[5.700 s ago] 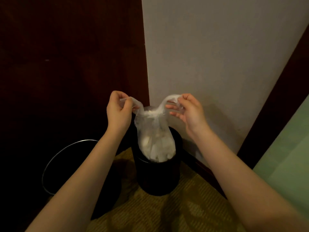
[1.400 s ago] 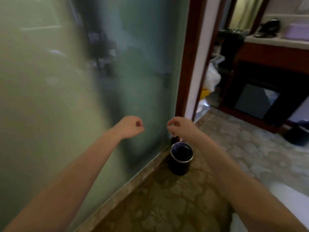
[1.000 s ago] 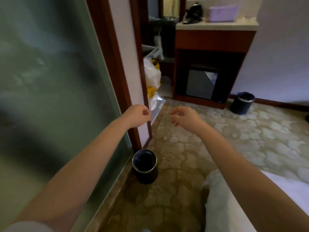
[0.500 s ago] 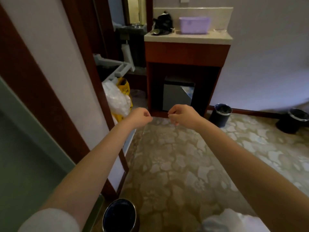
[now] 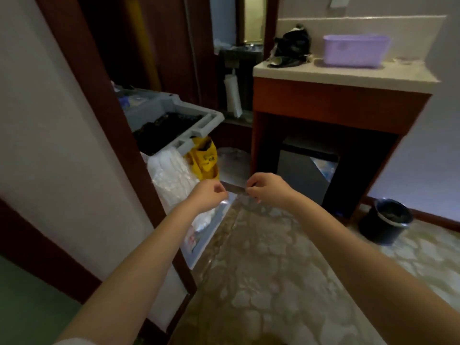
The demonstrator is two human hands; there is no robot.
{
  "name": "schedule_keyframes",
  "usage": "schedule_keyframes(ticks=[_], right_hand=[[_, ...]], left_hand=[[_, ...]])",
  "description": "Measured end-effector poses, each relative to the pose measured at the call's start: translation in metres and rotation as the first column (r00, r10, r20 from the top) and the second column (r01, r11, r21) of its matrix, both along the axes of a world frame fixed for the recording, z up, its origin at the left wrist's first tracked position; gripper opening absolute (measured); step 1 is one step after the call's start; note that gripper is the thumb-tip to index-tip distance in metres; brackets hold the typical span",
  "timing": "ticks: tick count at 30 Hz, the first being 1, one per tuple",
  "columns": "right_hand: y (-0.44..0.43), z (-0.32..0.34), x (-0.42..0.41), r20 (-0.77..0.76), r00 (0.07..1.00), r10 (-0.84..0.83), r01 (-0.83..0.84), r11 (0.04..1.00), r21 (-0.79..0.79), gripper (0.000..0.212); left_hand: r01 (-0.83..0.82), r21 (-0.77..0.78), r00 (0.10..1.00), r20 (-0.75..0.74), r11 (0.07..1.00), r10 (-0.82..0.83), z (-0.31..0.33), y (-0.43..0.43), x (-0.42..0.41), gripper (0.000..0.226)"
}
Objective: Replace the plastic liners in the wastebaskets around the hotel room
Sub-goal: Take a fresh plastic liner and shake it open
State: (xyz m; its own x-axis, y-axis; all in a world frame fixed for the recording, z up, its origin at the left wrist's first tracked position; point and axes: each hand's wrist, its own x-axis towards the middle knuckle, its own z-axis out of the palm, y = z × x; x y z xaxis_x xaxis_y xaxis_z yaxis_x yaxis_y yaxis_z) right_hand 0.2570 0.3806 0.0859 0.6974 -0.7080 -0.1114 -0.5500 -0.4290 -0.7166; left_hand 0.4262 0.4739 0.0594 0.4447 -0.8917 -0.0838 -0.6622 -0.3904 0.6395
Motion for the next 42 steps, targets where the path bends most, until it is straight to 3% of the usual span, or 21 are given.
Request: schedule_keyframes(ticks=[6, 9, 12, 15, 20, 24, 27, 30, 34, 37, 42], right_hand=[[-0.079, 0.002, 0.073, 0.011, 0.966, 0.260, -0.260, 0.966, 0.001, 0.001], [-0.100, -0.006, 0.112, 0.042, 0.939, 0.340, -0.341, 0.940, 0.024, 0.014], [-0.116, -0.019, 0.150, 0.029, 0.896, 0.443, -0.444, 0.895, 0.036, 0.003], [-0.138, -0.028, 0.187, 0.014, 0.870, 0.492, -0.492, 0.868, 0.061, 0.014], [-0.185, -0.040, 0.243, -0.033, 0.860, 0.509, -0.506, 0.860, 0.073, 0.013], [-0.213, -0.044, 0.285, -0.143, 0.814, 0.563, -0.567, 0.824, 0.017, 0.017], [-0.219, -0.050, 0.316, -0.124, 0.787, 0.604, -0.606, 0.795, 0.019, 0.016], [-0.220, -0.057, 0.346, -0.131, 0.709, 0.693, -0.698, 0.716, 0.011, 0.019], [-0.227, -0.066, 0.389, -0.058, 0.649, 0.759, -0.752, 0.651, 0.104, 0.012], [-0.235, -0.071, 0.420, -0.073, 0.541, 0.838, -0.840, 0.543, 0.010, 0.023], [-0.233, -0.061, 0.454, -0.198, 0.135, 0.971, -0.977, 0.097, -0.191, 0.076]], left_hand=[[-0.248, 0.030, 0.968, 0.041, 0.968, 0.246, 0.009, -0.037, 0.033, 0.019], [-0.378, 0.038, 0.926, 0.033, 0.925, 0.377, 0.005, -0.038, 0.054, 0.012], [-0.504, 0.035, 0.864, 0.016, 0.863, 0.504, -0.006, -0.043, 0.082, 0.018], [-0.577, 0.012, 0.817, 0.014, 0.817, 0.577, -0.018, -0.065, 0.111, 0.023], [-0.657, -0.004, 0.752, 0.071, 0.754, 0.656, -0.030, -0.121, 0.168, 0.046], [-0.776, 0.113, 0.628, 0.229, 0.621, 0.744, -0.040, -0.144, 0.210, 0.049], [-0.799, 0.279, 0.598, 0.270, 0.533, 0.755, -0.047, -0.147, 0.229, 0.057], [-0.798, 0.354, 0.591, 0.302, 0.488, 0.748, -0.057, -0.149, 0.237, 0.040], [-0.853, 0.266, 0.521, 0.376, 0.449, 0.766, -0.065, -0.149, 0.235, 0.014], [-0.905, 0.217, 0.424, 0.437, 0.365, 0.793, -0.057, -0.149, 0.231, 0.024], [-0.965, 0.119, 0.260, 0.528, 0.233, 0.808, -0.023, -0.164, 0.226, 0.022]])
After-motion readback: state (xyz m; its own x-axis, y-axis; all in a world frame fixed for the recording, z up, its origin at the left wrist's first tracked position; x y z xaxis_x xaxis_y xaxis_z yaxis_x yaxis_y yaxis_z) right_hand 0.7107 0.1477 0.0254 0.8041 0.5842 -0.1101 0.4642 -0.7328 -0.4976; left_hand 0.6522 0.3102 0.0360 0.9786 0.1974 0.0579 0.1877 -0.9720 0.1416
